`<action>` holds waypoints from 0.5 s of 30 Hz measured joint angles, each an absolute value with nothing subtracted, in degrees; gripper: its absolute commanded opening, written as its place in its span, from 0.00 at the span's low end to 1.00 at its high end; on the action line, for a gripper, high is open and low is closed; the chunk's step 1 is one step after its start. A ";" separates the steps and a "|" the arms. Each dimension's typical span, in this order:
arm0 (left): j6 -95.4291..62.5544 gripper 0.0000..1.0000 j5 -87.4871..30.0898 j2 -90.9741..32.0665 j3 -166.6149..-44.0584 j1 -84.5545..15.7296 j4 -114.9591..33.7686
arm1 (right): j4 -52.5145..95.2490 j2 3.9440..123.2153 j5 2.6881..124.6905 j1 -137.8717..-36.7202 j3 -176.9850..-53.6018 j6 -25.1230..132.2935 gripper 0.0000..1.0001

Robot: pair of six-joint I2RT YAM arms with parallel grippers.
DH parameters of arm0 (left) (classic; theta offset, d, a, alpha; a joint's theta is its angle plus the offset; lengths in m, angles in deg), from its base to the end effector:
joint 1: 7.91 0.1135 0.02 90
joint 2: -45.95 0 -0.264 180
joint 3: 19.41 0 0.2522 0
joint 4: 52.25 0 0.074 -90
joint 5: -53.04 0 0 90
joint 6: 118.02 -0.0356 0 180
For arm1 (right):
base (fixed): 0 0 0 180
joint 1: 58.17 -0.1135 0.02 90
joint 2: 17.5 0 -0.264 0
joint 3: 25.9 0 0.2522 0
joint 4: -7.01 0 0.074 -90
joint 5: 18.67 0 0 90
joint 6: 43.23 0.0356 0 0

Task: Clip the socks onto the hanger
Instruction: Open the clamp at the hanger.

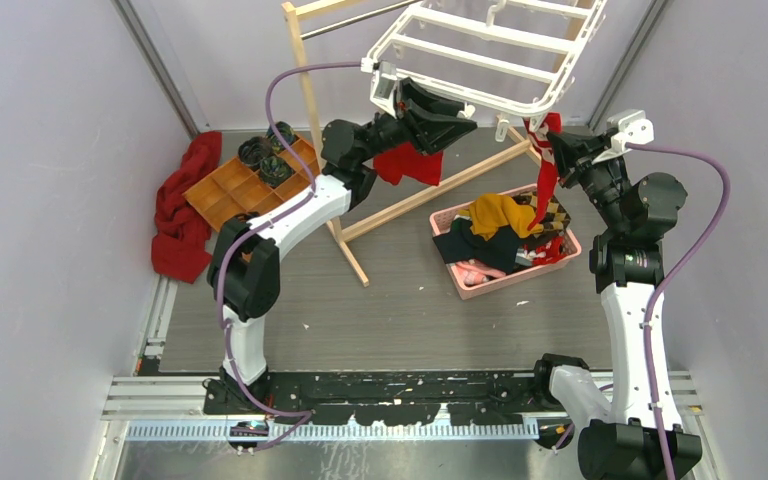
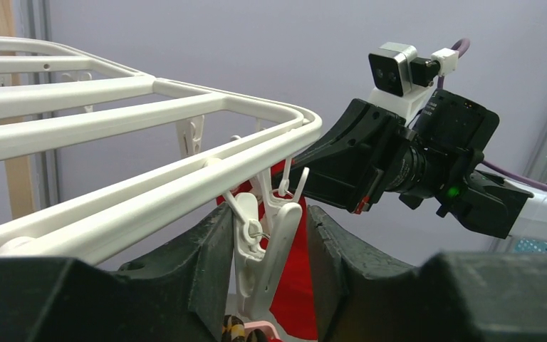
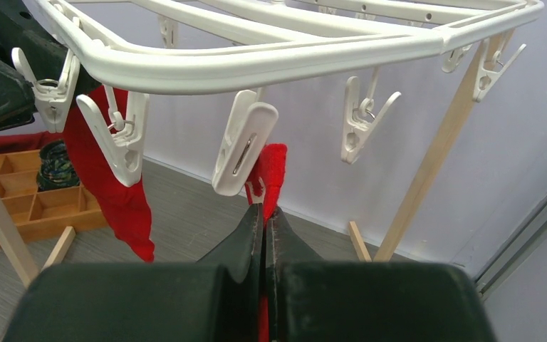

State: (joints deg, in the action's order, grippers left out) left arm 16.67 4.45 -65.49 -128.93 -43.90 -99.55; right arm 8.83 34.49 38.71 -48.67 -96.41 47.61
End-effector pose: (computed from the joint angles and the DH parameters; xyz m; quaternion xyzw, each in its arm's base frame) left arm 0.3416 -0.2772 0.4225 0.2992 0.3789 -0.6625 0.5727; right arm 0.1966 -0.0134 0.4315 -0.1728 0.5909 0.1090 0.7805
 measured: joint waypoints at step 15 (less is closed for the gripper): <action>17.02 0.00 4.05 -66.08 -129.79 -43.81 -98.61 | 8.83 34.49 38.62 -48.67 -96.32 47.70 0.01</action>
State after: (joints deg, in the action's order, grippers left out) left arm 17.02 4.05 -66.08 -129.79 -43.81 -98.61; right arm 8.83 34.49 38.62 -48.67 -96.32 47.70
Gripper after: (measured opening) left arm 0.322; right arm 0.049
